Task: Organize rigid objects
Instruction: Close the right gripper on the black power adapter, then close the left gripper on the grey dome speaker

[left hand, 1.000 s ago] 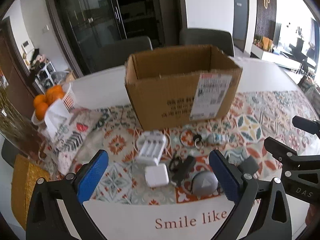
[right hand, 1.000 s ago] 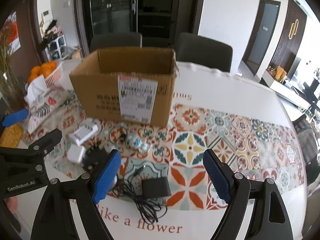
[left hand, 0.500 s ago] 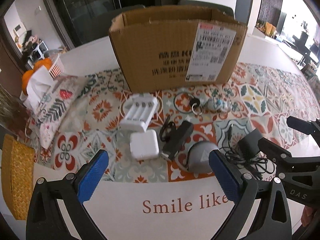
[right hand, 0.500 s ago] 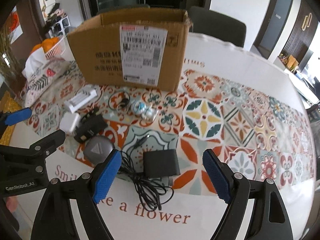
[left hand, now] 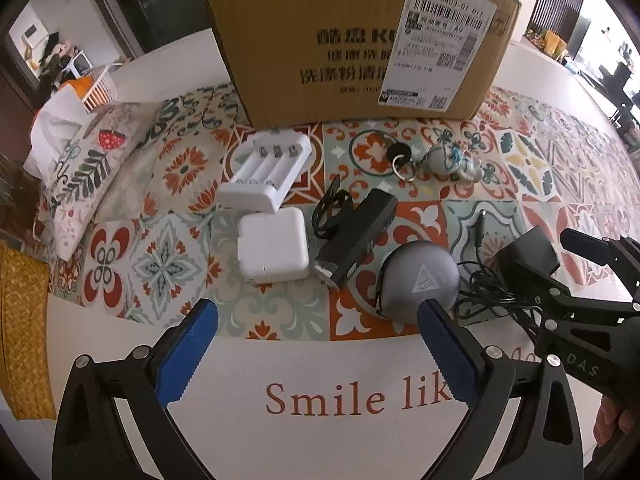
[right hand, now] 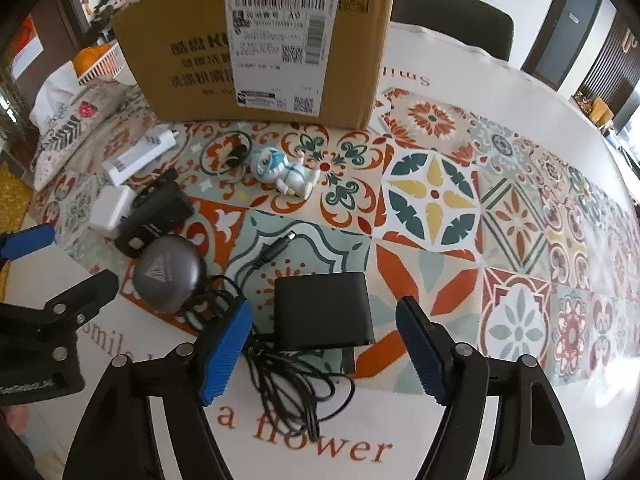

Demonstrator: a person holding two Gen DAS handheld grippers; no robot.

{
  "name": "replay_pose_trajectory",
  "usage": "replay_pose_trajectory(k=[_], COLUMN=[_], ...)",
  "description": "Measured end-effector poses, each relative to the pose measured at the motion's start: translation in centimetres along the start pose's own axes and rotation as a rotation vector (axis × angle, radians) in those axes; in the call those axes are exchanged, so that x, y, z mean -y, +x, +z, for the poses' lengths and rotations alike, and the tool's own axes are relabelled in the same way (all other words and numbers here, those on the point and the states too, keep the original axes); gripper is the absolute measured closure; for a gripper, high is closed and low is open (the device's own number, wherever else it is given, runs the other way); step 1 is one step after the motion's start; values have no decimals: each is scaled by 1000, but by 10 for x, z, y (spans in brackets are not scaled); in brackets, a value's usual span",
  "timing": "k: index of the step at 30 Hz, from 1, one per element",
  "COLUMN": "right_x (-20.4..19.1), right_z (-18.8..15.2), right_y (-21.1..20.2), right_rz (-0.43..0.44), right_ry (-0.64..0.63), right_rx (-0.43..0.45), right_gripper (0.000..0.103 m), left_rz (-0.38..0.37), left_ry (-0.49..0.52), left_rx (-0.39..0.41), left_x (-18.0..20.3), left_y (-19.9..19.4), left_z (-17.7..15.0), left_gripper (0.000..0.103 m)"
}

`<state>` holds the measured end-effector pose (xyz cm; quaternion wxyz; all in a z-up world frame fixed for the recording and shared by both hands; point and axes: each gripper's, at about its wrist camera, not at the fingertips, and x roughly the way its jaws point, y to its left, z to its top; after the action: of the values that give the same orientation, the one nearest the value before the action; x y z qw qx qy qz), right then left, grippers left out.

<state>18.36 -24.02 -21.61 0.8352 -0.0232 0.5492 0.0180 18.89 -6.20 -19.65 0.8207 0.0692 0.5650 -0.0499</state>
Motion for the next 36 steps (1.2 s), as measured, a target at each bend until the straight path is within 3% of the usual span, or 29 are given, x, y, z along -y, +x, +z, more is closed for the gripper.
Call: replay_pose_trajectory(k=[14,29,36], right_x=[6,15,30], right_z=[-2,-26,-38], right_y=[25,-9,-27], right_rz=[51,23,-27], right_ry=[37,95,150], right_rx=[-17,48,61], right_gripper=[44,47,47], left_rz=[-37,-125,-164], left_ry=[-21,71,137], left_rx=[-16,-16,-17], left_x=[1,23,43], left_y=[10,-8,1], left_z=[-4,-13,-7], left_gripper=[3,7,25])
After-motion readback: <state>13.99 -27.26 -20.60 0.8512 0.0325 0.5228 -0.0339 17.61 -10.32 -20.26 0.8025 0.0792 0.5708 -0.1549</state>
